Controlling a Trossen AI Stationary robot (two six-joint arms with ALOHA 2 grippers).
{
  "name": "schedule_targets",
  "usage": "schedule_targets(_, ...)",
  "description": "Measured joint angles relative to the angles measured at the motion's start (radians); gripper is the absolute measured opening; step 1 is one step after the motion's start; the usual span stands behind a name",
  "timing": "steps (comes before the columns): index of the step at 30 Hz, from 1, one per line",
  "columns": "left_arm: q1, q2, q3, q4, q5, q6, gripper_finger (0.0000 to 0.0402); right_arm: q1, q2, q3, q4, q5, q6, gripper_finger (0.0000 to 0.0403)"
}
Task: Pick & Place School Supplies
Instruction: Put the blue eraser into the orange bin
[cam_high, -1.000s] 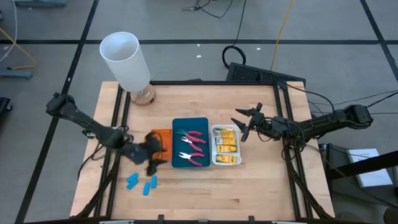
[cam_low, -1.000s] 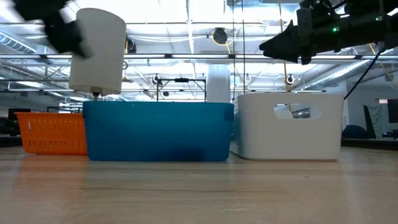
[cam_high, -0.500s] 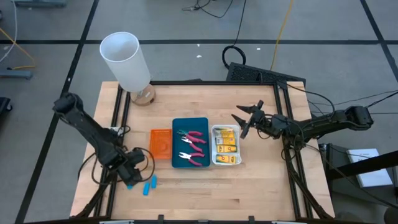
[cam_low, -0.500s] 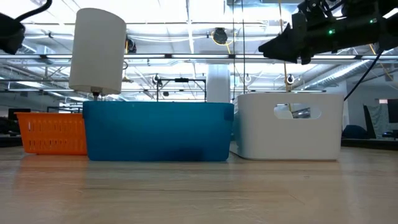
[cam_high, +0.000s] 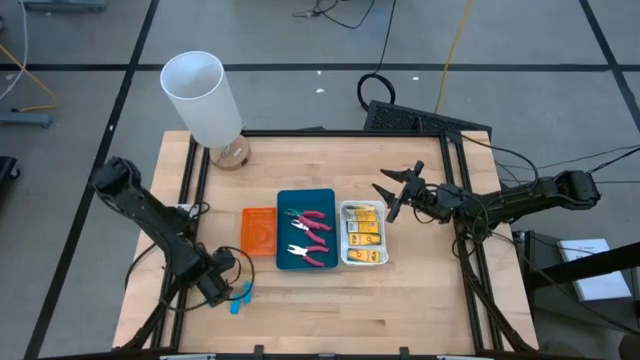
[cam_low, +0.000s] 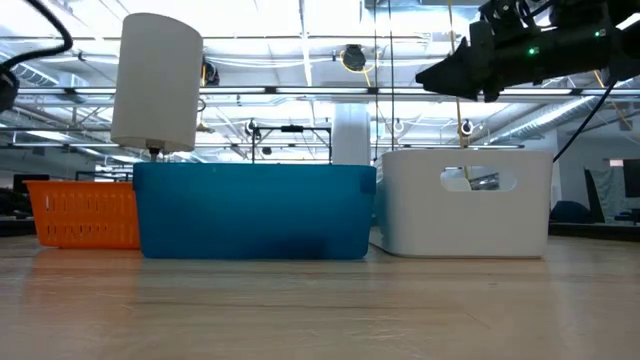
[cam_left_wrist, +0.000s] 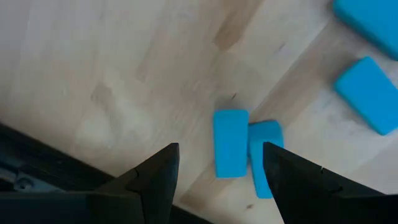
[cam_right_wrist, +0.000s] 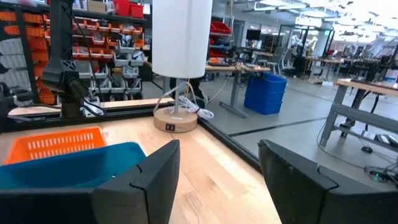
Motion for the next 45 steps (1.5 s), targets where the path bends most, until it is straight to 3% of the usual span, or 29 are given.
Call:
schedule_targets(10, -0.009, 0.11, 0.0, 0.033, 0.068, -0.011, 0.0237, 0.0, 0.0, 0.0, 0.054, -0.001, -0.028, 0.021)
schedule_targets(22, -0.059, 0.147, 0.0, 0.12, -0.008, -0.077, 0.0236, 0.001, 0.0, 0.0, 0.022, -0.006, 0.065, 0.021)
schedule_targets(27, -0.08, 0.15, 0.0, 0.063, -0.027, -0.088, 0.0236, 0.002, 0.0, 0.0, 0.012, -0.086, 0.113, 0.021)
schedule_targets(33, -0.101, 0.147, -0.038, 0.145, -0.074, -0.102, 0.0236, 0.003, 0.0, 0.001, 0.008, -0.135, 0.159, 0.021)
schedule_targets(45, -0.105, 0.148, -0.05, 0.155, -0.07, -0.128, 0.0236, 0.016, 0.0, 0.001, -0.02, -0.158, 0.186, 0.021)
